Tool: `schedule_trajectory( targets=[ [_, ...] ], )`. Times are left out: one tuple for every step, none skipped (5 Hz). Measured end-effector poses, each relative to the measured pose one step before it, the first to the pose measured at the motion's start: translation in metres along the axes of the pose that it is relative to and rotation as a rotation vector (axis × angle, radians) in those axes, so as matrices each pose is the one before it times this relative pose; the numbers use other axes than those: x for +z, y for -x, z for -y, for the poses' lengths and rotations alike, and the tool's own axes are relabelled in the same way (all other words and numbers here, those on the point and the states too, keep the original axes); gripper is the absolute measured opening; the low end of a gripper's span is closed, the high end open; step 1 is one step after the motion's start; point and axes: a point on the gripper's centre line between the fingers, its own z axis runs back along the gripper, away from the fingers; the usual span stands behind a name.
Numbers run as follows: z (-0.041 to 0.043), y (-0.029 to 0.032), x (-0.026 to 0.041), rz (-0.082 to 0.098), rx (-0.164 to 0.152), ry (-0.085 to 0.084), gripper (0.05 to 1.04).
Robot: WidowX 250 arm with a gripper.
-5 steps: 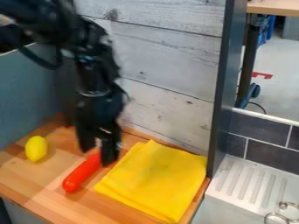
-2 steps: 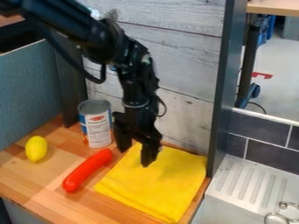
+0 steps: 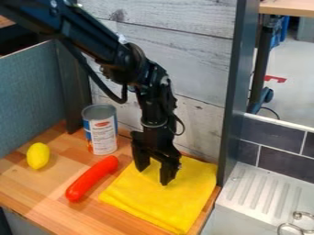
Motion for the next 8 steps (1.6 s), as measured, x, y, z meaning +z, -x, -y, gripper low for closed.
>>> schedule_trajectory(
  targets=[
    [0.00096, -0.00213, -0.00204, 0.0055, 0.0101, -0.0246, 1.008],
    [0.01361, 0.00856, -0.00967, -0.012, 0.0049, -0.0025, 1.008],
    [0.00415, 0.01046, -0.00337, 0.0018, 0.0566, -0.013, 1.008],
    [0.00499, 0.01491, 0.00046, -0.0061, 0.0147, -0.0084, 1.008],
    [0.00101, 0.02672, 0.00158, -0.0454, 0.0279, -0.0044, 1.008],
    [0.00094, 0.02954, 0.00158, -0.0691, -0.005, 0.0032, 1.008],
    [0.00456, 0.00871, -0.00269, 0.015, -0.016, 0.0518, 1.008],
    [-0.00193, 0.00182, -0.00003, 0.0208, -0.0037, 0.028, 1.008]
  ],
)
